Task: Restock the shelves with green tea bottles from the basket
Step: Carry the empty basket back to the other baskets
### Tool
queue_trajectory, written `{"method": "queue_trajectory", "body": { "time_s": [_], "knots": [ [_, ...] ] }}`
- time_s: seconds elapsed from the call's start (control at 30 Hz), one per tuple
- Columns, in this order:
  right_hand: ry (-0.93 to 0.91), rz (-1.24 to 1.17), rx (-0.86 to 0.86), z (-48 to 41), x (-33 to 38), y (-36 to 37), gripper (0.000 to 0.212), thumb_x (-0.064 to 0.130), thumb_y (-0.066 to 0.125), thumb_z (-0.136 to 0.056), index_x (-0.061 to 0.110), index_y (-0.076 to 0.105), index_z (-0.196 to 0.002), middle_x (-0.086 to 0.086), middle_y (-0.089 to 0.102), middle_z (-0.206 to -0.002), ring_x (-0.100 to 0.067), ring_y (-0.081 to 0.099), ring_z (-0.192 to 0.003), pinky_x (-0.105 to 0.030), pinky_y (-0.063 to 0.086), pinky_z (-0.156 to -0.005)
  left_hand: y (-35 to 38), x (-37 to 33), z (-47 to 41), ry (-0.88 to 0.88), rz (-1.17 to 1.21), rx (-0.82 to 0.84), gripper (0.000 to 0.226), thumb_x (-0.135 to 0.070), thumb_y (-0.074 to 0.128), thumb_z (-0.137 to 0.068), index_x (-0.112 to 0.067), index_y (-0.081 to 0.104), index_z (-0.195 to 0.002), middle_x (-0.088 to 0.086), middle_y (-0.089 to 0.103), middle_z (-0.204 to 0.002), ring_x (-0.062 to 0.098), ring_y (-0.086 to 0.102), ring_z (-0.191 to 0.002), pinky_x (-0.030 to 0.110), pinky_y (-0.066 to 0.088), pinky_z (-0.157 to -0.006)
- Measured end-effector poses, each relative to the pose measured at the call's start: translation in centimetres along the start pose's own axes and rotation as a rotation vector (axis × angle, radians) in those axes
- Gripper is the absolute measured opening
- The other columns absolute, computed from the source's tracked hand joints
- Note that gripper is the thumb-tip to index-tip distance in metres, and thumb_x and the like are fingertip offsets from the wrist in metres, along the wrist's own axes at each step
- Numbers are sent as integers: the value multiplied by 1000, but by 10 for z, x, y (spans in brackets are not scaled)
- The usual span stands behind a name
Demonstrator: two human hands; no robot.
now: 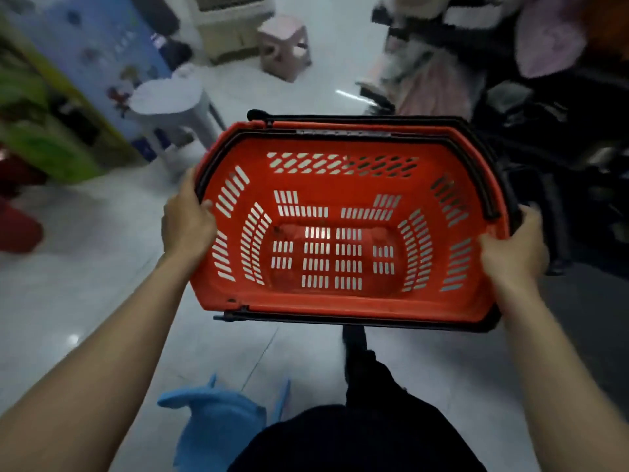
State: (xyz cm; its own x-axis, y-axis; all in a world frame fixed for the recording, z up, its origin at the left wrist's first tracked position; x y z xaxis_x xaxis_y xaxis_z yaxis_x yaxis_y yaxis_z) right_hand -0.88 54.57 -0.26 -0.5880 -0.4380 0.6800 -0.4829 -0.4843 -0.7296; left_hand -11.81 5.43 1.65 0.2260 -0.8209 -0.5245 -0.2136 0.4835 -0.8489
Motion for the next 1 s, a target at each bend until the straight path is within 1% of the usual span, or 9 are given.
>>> {"method": "queue_trajectory", "body": {
  "time_s": [0.17,0.3,0.4,0.53,0.6,0.67,0.77,0.83,1.0],
  "knots": [
    [-180,-17,227,-43,126,118,52,12,61,-83,17,50,-134,-20,62,-125,-40,59,-113,-42,44,-94,-41,72,-14,-311,48,-150,47,-9,49,-97,-23,40,-141,17,61,-127,41,57,-113,46,46,-91],
    [-377,4,422,-30,236,216,49,14,61,-81,20,52,-129,-16,67,-118,-38,62,-107,-40,46,-89,-85,135,-6,-554,51,-280,48,-8,48,-97,-25,40,-141,15,61,-129,41,57,-115,48,46,-94],
    [-485,5,575,15,303,288,49,15,62,-81,23,51,-128,-12,68,-118,-35,63,-106,-36,45,-85,-122,183,5,-711,26,-395,48,-8,47,-98,-23,39,-143,16,60,-130,41,57,-115,51,46,-95],
    [-607,-12,721,88,386,373,49,17,62,-81,23,50,-128,-5,67,-109,-29,62,-102,-28,36,-77,-161,257,11,-895,-3,-494,49,-7,47,-97,-23,38,-143,18,59,-130,43,56,-114,51,46,-93],
    [-642,-11,775,129,427,415,48,14,61,-82,22,51,-128,0,61,-98,-27,60,-101,-27,34,-76,-179,296,5,-945,25,-545,49,-7,48,-97,-24,39,-142,18,60,-128,43,57,-113,49,46,-92],
    [-679,-3,814,171,468,455,48,12,59,-81,22,51,-128,2,58,-96,-28,61,-101,-28,35,-76,-202,333,-3,-989,39,-594,48,-7,49,-96,-24,41,-141,17,61,-128,42,58,-113,49,47,-92],
    [-762,9,890,243,527,506,53,12,59,-78,22,50,-129,-6,67,-112,-32,61,-106,-34,40,-80,-245,383,-9,-1056,43,-672,46,-7,47,-98,-23,41,-141,16,61,-128,40,59,-112,50,48,-91],
    [-816,1,925,289,564,533,57,12,60,-78,22,48,-133,-10,66,-120,-34,60,-109,-36,43,-85,-275,412,-14,-1103,38,-729,45,-9,46,-99,-22,40,-142,15,60,-129,39,59,-113,50,48,-92],
    [-887,-8,1015,389,634,600,52,14,58,-79,20,49,-131,-9,64,-122,-34,59,-110,-34,42,-84,-333,493,-34,-1190,21,-795,46,-8,46,-99,-23,39,-142,14,60,-129,38,58,-114,51,47,-92]
  ]
}}
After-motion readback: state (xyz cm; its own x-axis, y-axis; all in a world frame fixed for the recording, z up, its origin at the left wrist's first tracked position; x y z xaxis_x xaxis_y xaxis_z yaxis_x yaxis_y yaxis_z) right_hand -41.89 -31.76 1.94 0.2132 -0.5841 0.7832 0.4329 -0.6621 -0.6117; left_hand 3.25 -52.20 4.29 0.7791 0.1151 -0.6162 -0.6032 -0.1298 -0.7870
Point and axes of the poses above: each hand's wrist, its own z-axis away from the middle knuckle, its own y-axis out of the palm, x = y × z, the point moved 10 cm from there along -z, towards the middle knuckle
